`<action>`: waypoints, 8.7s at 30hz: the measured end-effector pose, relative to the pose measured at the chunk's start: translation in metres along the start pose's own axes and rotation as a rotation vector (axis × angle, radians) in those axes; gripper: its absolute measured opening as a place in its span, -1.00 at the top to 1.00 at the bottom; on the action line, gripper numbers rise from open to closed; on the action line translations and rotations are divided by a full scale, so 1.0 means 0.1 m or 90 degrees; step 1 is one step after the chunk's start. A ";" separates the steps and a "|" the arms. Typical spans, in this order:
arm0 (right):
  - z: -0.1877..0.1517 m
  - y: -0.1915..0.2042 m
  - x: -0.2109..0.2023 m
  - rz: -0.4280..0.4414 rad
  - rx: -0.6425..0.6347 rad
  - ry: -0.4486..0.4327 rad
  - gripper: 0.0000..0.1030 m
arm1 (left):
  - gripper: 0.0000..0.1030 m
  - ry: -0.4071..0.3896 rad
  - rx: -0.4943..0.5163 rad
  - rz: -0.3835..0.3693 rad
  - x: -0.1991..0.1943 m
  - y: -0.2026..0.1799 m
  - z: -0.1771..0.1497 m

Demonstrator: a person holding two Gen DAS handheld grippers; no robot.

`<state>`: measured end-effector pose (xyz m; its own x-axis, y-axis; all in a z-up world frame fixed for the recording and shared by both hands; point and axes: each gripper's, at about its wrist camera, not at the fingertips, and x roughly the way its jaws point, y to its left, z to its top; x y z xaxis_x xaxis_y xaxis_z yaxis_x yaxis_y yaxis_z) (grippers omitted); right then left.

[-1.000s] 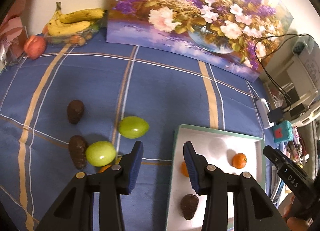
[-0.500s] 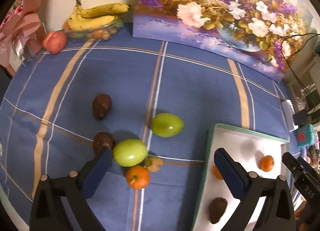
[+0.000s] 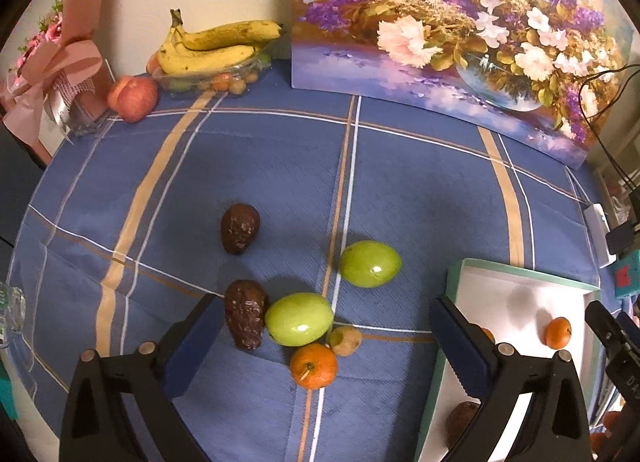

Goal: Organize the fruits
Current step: 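Move both grippers back toward the remaining fruits on the cloth, then grasp a dark date with the left gripper while the right gripper grasps a green jujube, then carry the date in the left gripper and the green jujube in the right gripper over the white tray, then open the left gripper to drop the date while the right gripper releases the green jujube, then move both open grippers back toward the fruits on the cloth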

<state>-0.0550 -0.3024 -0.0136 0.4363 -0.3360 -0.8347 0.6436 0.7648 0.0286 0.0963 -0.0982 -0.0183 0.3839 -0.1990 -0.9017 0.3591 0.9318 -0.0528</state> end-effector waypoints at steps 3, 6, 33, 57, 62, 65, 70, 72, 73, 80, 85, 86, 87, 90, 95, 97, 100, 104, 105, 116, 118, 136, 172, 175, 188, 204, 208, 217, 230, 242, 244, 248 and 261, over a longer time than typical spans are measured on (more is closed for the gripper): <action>0.00 0.09 0.01 0.006 -0.006 -0.001 -0.80 | -1.00 -0.005 0.000 0.013 -0.04 0.03 0.02; 0.00 0.21 0.02 0.010 -0.018 0.000 -0.80 | -1.00 -0.007 -0.013 0.022 -0.07 0.10 0.03; -0.11 1.52 0.03 0.180 -0.145 -0.016 -0.80 | -1.00 -0.079 -0.167 0.020 -0.27 1.62 0.16; 0.10 1.95 0.39 0.149 -0.187 0.046 -0.80 | -0.98 0.000 -0.126 -0.080 0.32 1.50 0.58; 0.06 1.99 0.64 0.145 -0.189 0.078 -0.80 | -0.98 0.033 -0.123 -0.078 0.60 1.43 0.58; 0.03 2.02 0.77 0.139 -0.194 0.096 -0.80 | -0.98 0.047 -0.114 -0.077 0.74 1.37 0.57; -0.02 2.03 0.93 0.131 -0.196 0.113 -0.80 | -0.94 0.055 -0.103 -0.077 0.84 1.30 0.57; -0.03 2.04 0.95 0.125 -0.201 0.111 -0.80 | -0.81 0.059 -0.098 -0.080 0.87 1.27 0.57; -0.04 2.06 0.95 0.123 -0.206 0.112 -0.80 | -0.78 0.059 -0.096 -0.083 0.88 1.26 0.57; -0.06 2.09 0.93 0.129 -0.216 0.110 -0.41 | -0.19 0.071 -0.091 -0.112 0.91 1.20 0.55; -0.06 2.11 0.92 0.137 -0.218 0.110 -0.15 | 0.28 0.076 -0.085 -0.141 0.90 1.14 0.53; -0.06 2.11 0.91 0.140 -0.216 0.110 -0.09 | 0.28 0.074 -0.080 -0.137 0.89 1.13 0.53; -0.06 2.11 0.91 0.139 -0.217 0.111 -0.09 | 0.29 0.073 -0.079 -0.136 0.89 1.12 0.54; -0.06 2.11 0.90 0.138 -0.220 0.111 -0.09 | 0.29 0.067 -0.087 -0.143 0.84 1.13 0.54; -0.02 2.10 0.82 0.141 -0.217 0.101 -0.09 | 0.29 0.050 -0.089 -0.142 0.67 1.15 0.56; -0.01 2.09 0.74 0.143 -0.216 0.093 -0.09 | 0.29 0.041 -0.086 -0.142 0.57 1.14 0.56; 0.02 2.08 0.64 0.142 -0.217 0.084 -0.09 | 0.29 0.029 -0.079 -0.140 0.45 1.11 0.55; 0.03 2.01 0.49 0.136 -0.215 0.073 -0.09 | 0.29 0.014 -0.072 -0.138 0.28 1.08 0.54; 0.03 1.98 0.46 0.135 -0.214 0.070 -0.09 | 0.29 0.012 -0.071 -0.138 0.24 1.08 0.53; 0.00 1.77 0.17 0.115 -0.206 0.047 -0.09 | 0.29 -0.009 -0.067 -0.136 -0.06 1.02 0.39; -0.02 1.74 0.12 0.115 -0.204 0.044 -0.09 | 0.29 -0.009 -0.062 -0.133 -0.11 0.99 0.36; -0.33 1.37 -0.28 0.105 -0.194 0.027 -0.09 | 0.29 -0.014 0.012 -0.149 -0.44 0.52 -0.13; -0.39 -0.20 -0.14 0.006 -0.045 0.063 -0.09 | 0.29 0.045 0.223 -0.186 -0.34 -1.02 -0.76; -0.40 -0.36 -0.14 -0.007 -0.029 0.063 -0.09 | 0.29 0.047 0.237 -0.196 -0.33 -1.14 -0.79; -0.39 -0.65 -0.16 -0.025 -0.001 0.059 -0.09 | 0.29 0.042 0.250 -0.225 -0.26 -1.38 -0.76; -0.40 -0.69 -0.03 -0.029 0.002 0.080 -0.09 | 0.29 0.063 0.253 -0.204 -0.01 -1.49 -0.77; -0.44 -0.71 0.08 -0.027 0.003 0.101 -0.09 | 0.29 0.060 0.248 -0.199 0.07 -1.49 -0.77; -0.53 -0.75 0.32 -0.032 0.011 0.146 -0.09 | 0.28 0.078 0.244 -0.181 0.25 -1.48 -0.80; -0.55 -0.76 0.36 -0.033 0.010 0.151 -0.09 | 0.28 0.078 0.242 -0.185 0.25 -1.47 -0.79; -0.54 -0.76 0.32 -0.041 0.007 0.146 -0.26 | 0.09 0.084 0.243 -0.197 0.20 -1.44 -0.74; -0.52 -0.77 0.28 -0.043 0.007 0.137 -0.29 | 0.08 0.078 0.241 -0.198 0.14 -1.42 -0.72; -0.46 -0.76 0.11 -0.046 0.003 0.105 -0.29 | 0.08 0.068 0.228 -0.199 0.03 -1.36 -0.65; -0.37 -0.59 -0.21 -0.039 -0.020 0.040 -0.29 | 0.08 0.046 0.168 -0.140 -0.13 -0.93 -0.49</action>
<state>-0.1258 -0.3203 -0.0179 0.3567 -0.3481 -0.8669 0.6469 0.7615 -0.0396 0.0162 -0.1678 -0.0226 0.2153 -0.3561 -0.9093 0.6378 0.7564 -0.1452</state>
